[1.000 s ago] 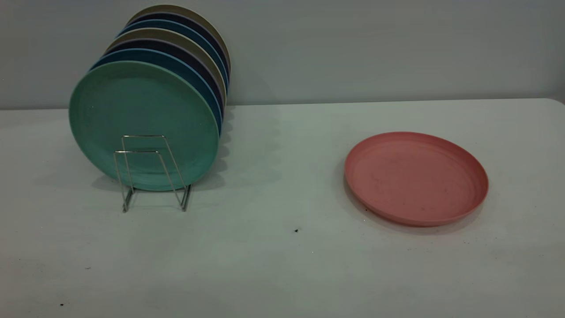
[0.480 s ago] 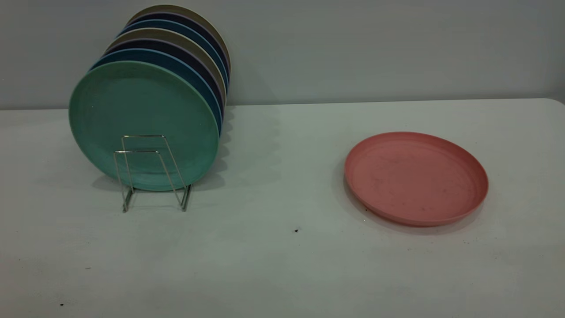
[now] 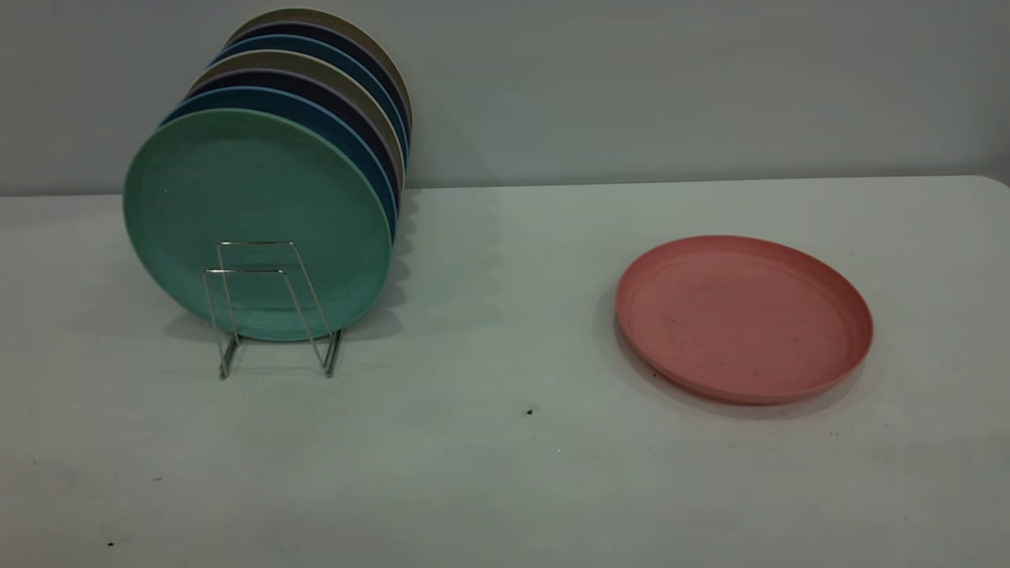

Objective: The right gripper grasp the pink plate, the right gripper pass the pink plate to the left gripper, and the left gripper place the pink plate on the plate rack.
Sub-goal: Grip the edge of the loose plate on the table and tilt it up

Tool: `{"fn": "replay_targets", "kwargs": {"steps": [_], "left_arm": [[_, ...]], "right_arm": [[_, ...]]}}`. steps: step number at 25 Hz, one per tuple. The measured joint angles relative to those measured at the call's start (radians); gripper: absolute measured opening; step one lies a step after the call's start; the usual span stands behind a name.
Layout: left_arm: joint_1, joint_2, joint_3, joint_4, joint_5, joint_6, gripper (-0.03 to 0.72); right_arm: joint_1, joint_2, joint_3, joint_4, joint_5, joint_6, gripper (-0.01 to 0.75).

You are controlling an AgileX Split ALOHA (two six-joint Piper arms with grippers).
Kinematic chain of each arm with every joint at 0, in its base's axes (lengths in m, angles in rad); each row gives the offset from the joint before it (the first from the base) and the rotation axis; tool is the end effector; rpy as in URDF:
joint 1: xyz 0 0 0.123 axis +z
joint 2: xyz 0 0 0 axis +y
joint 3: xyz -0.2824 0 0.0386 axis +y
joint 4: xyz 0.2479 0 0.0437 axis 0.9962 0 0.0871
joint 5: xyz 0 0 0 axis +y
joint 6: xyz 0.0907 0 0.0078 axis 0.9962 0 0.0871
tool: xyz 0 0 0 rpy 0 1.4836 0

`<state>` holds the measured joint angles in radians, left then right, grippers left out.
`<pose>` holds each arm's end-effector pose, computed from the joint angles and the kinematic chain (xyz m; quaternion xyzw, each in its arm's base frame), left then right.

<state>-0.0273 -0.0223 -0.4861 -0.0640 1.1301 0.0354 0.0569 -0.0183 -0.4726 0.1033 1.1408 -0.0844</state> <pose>-0.0099 -0.0050 0.2678 0.0297 0.8678 -0.0299 0.4951 -0.0088 0.0080 0.2635 -0.0655 0.8720 0.0448 0.4830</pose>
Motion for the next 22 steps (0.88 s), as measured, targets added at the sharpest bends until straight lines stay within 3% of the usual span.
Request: {"fn": "replay_targets", "kwargs": {"steps": [10, 14, 18, 22], "left_arm": [[0.0, 0.0, 0.0, 0.0, 0.0, -0.004, 0.356], [0.0, 0.029, -0.02, 0.003, 0.004, -0.091, 0.37], [0.0, 0.181, -0.086, 0.034, 0.0, -0.161, 0.432], [0.0, 0.442, -0.171, 0.064, -0.091, -0.14, 0.516]], "right_arm": [[0.0, 0.0, 0.0, 0.018, -0.002, 0.0, 0.385], [0.0, 0.029, -0.001, 0.05, -0.01, -0.001, 0.393], [0.0, 0.175, -0.034, 0.082, -0.075, -0.036, 0.443], [0.0, 0.414, -0.08, 0.097, -0.159, -0.053, 0.489]]}}
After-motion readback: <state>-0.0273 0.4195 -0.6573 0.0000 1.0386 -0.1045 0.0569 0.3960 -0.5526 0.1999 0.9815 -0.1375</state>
